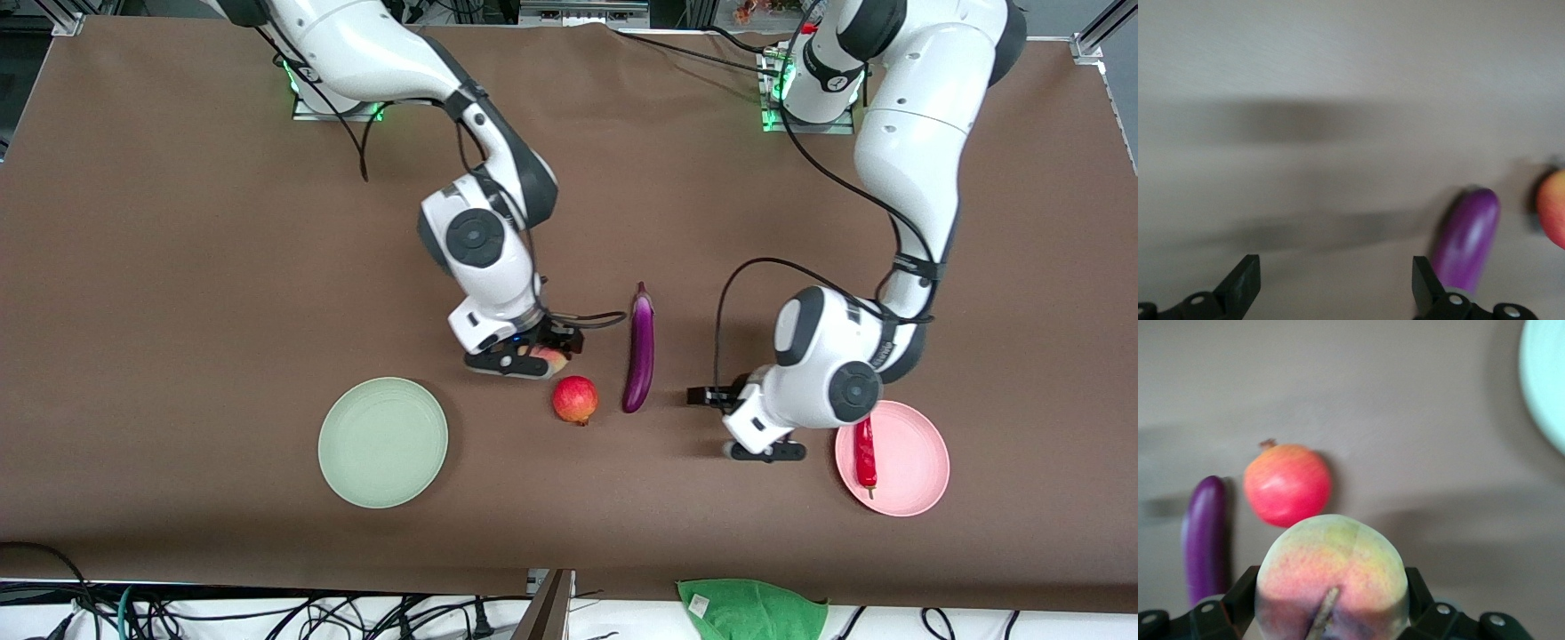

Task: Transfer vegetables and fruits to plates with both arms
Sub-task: 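Place the peach on the green plate while the left gripper grasps the eggplant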

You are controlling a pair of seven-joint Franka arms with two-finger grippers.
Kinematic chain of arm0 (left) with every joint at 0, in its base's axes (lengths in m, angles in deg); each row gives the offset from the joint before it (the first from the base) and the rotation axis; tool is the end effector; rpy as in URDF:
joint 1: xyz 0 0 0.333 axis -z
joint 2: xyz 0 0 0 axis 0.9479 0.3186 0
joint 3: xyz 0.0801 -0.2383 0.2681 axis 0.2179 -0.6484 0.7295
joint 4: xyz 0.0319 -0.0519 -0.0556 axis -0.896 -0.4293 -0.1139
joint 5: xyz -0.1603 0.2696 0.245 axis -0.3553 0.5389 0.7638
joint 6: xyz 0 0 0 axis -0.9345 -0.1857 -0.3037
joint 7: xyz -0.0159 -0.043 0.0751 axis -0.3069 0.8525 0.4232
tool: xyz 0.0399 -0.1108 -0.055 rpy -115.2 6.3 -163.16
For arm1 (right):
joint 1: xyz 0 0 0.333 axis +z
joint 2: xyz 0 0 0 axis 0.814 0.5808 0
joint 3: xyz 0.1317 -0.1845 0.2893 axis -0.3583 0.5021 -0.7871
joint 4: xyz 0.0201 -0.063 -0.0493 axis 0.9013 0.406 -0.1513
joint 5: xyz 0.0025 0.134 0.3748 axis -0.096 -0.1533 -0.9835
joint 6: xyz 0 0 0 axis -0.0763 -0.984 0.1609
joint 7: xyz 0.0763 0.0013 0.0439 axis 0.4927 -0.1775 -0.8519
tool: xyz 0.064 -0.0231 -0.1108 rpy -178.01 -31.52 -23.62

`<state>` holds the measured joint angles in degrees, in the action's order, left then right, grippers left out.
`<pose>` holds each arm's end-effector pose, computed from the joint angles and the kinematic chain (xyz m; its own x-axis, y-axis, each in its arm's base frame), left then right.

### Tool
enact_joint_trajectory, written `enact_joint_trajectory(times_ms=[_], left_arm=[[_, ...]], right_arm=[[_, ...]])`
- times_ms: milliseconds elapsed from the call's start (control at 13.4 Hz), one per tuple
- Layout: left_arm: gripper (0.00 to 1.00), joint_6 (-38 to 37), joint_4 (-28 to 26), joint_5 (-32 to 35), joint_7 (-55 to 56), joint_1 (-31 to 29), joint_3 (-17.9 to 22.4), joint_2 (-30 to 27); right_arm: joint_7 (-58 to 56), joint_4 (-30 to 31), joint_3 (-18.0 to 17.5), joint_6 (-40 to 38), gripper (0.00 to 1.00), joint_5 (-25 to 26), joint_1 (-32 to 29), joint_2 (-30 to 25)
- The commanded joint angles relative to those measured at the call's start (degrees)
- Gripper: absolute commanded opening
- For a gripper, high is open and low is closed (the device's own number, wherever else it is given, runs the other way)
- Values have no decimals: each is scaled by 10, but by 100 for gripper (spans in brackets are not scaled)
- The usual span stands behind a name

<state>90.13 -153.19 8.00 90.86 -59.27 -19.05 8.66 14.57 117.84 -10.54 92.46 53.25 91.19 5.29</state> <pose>0.7421 -0.2701 0.2268 0.9863 -0.0193 -0.1639 0.0209 -0.9705 0.2402 0.6619 0.4540 0.3190 0.9906 -0.1007 0.0926 -0.0861 -0.9850 -0.1497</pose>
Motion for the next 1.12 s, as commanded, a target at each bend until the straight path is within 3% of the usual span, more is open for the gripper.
enact_joint_trajectory(times_ms=[0,223,447,596,670,819,894,968,1043], left_arm=[[100,5,-10,-5,36,48,6,-8],[100,19,-24,5,58,85,9,-9],[100,20,-71,84,59,110,8,-35],[100,41,-96,100,60,119,8,-41],[100,66,-112,100,61,119,8,-45],[98,111,-140,100,63,121,8,-46],[88,114,-142,101,66,125,9,-46],[65,114,-143,101,67,126,9,-47],[31,113,-143,100,79,125,8,-51]], right_arm=[[-119,10,-13,-43,20,-9,-74,-17],[-263,12,-13,-70,22,-9,-131,-26],[-368,14,-12,-84,31,-9,-178,-23],[-378,18,-13,-88,79,-9,-185,-22],[-378,18,-13,-95,94,-9,-185,-23],[-377,16,-13,-105,98,-9,-184,-25],[-376,16,-13,-107,98,-9,-183,-25],[-376,15,-14,-107,99,-9,-182,-26],[-376,14,-14,-107,99,-9,-182,-26]])
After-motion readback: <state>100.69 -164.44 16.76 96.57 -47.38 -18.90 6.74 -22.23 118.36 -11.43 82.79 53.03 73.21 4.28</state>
